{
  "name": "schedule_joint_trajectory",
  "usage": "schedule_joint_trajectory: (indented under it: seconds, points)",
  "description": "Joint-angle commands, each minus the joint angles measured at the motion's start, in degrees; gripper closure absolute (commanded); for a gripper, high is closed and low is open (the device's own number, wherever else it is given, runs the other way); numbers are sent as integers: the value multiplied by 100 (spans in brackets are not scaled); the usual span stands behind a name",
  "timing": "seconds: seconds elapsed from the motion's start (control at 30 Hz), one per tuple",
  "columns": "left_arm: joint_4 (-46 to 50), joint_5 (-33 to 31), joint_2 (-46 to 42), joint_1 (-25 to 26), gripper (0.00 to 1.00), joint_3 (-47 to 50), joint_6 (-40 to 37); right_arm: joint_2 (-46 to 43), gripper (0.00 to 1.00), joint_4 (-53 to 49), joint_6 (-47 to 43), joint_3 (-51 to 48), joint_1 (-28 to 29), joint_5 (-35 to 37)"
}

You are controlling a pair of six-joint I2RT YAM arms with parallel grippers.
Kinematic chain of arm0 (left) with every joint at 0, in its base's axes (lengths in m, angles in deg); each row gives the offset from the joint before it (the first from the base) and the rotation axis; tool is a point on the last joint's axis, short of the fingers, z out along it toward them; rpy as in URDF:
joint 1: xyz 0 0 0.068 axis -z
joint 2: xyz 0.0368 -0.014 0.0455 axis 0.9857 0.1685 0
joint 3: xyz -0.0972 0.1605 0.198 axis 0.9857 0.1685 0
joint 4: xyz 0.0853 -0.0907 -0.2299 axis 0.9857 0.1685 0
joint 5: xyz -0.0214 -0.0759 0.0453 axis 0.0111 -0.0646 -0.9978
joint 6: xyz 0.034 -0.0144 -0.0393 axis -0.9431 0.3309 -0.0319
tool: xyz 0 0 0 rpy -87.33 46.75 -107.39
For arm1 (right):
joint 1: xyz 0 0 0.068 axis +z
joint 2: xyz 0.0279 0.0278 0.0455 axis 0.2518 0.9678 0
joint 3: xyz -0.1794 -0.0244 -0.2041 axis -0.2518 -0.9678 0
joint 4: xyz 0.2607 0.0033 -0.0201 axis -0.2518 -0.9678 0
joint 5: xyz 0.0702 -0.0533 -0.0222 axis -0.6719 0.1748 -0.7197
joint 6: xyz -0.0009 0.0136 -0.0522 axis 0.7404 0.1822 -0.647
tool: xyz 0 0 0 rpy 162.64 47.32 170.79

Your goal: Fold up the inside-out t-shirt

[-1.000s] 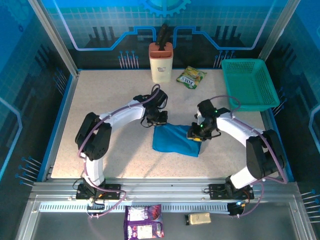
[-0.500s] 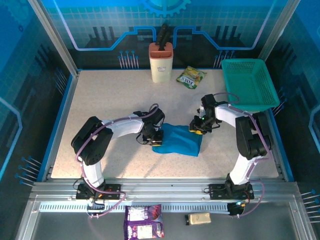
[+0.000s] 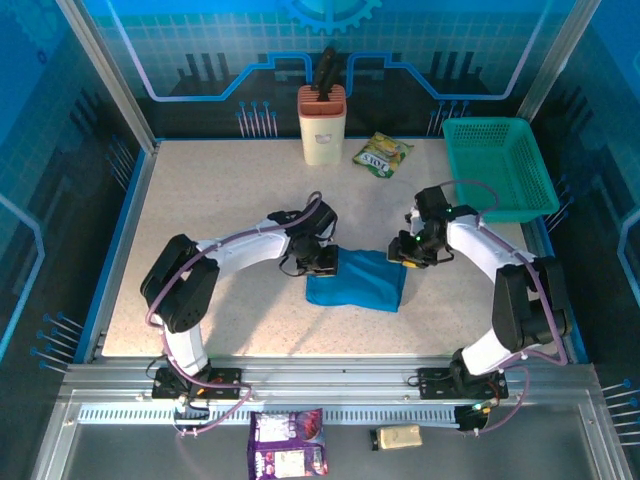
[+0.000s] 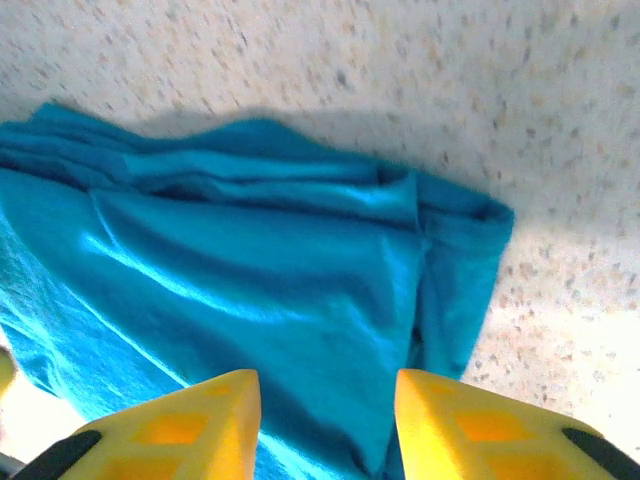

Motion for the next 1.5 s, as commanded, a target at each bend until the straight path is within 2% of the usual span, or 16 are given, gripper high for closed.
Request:
schedule_joint_trajectory:
  seconds: [0.0,0.17,0.5,0.63,0.87,1.0,1.1,1.13,1.23,1.33,1.47]
  points:
    - [114,261,253,145,91,-403,122,-24,57,-154,-158,-446,-66,-137]
    - [304,388,882,306,91,-957,-13,-7,51,243,-134,-878,-32,-221]
    - [410,331,1361,318,92,-976,-55,250,54,632,-115,-1106,-37,-136]
    - [383,333,1356,321,92,-938,-17,192,65,676,-52,-1106,-41,-187]
    - [382,353,1392,319,92,-974,2,-198,100,759,166,-1053,-48,-448]
    - [410,364,1414,321,92,-992,-6,-482,100,1132,364,-1233,-100,-937]
    - [426,353,1416,324,92,-996,-15,-544,100,1213,441,-1313,-169,-1017]
    - [434,355,1422,314,92,-991,-9,-530,92,1203,433,-1324,-198,-999]
    - [435,362,1423,325,92,-992,-7,-517,60,1230,424,-1400,-275,-982]
    - [432,353,1410,323,92,-989,-2,-487,51,1281,390,-1481,-350,-975]
    - [443,373,1414,319,92,-999,2,-365,45,1174,272,-1491,-394,-796]
